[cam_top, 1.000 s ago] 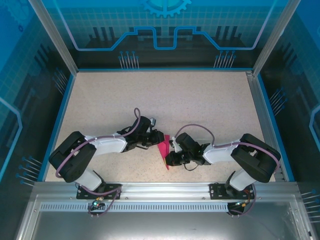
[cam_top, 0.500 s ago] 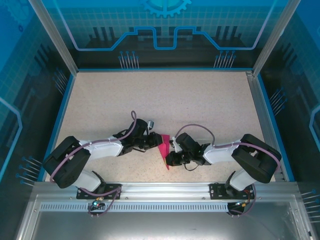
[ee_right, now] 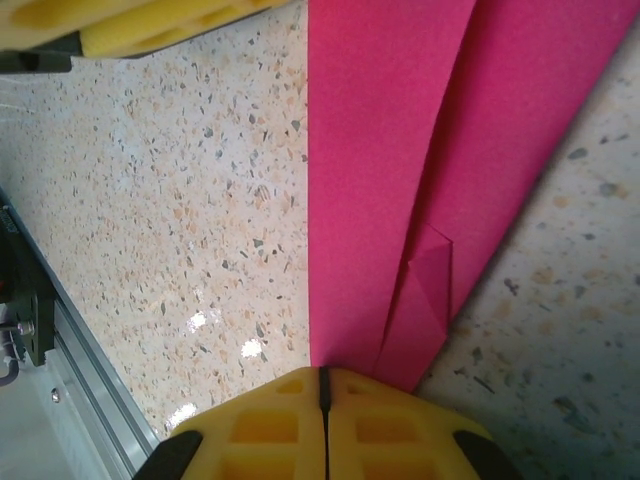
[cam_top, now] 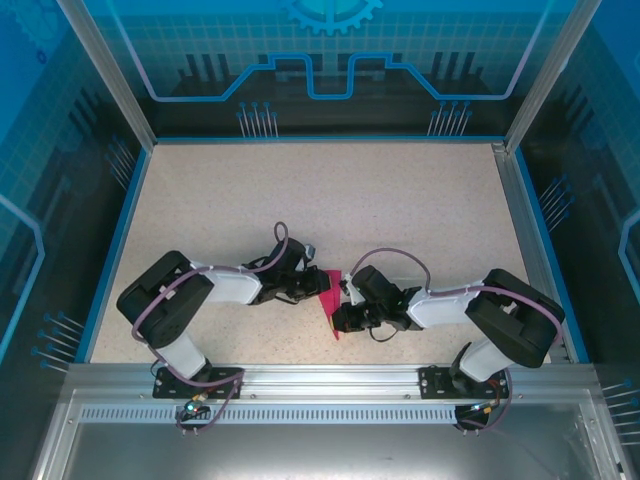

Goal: Fold a paper plane with a square sheet of paper (pick it up from the middle)
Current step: Perform the fifth fold on the wing at the bottom-center of the table.

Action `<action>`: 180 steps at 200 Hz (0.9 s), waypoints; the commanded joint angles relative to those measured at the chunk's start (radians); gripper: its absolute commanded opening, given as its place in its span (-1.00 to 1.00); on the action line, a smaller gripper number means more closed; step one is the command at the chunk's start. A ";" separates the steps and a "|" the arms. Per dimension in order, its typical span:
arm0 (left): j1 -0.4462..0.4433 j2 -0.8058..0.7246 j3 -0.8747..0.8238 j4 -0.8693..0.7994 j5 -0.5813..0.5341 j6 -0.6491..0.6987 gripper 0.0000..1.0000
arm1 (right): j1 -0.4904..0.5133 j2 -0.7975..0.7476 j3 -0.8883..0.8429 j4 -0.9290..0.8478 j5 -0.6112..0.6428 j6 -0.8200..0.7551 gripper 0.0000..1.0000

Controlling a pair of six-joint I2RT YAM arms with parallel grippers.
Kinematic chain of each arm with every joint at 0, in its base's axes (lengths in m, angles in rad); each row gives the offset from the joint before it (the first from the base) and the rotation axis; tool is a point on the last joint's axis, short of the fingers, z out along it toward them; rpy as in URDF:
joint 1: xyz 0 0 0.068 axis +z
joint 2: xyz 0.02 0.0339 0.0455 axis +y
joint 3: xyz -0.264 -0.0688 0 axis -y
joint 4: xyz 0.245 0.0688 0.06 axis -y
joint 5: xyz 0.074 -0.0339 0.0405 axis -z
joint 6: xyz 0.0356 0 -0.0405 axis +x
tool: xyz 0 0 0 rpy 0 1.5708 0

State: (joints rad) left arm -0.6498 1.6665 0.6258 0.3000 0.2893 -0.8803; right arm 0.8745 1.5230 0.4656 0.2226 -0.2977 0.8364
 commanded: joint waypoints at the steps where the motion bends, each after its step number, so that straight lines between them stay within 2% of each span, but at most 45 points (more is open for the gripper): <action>1: 0.027 0.013 0.030 -0.005 -0.039 0.052 -0.59 | 0.001 0.028 -0.044 -0.220 0.069 -0.023 -0.90; 128: 0.153 0.084 0.065 0.019 0.006 0.138 -0.57 | 0.020 0.090 -0.023 -0.234 0.041 -0.065 -0.92; 180: 0.217 0.077 0.145 -0.081 0.020 0.198 -0.57 | 0.019 0.094 -0.001 -0.210 0.031 -0.059 -0.89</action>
State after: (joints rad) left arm -0.4793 1.7462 0.7124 0.2874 0.3191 -0.7475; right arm 0.8772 1.5482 0.4946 0.1989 -0.3099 0.7952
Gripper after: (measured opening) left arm 0.216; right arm 0.055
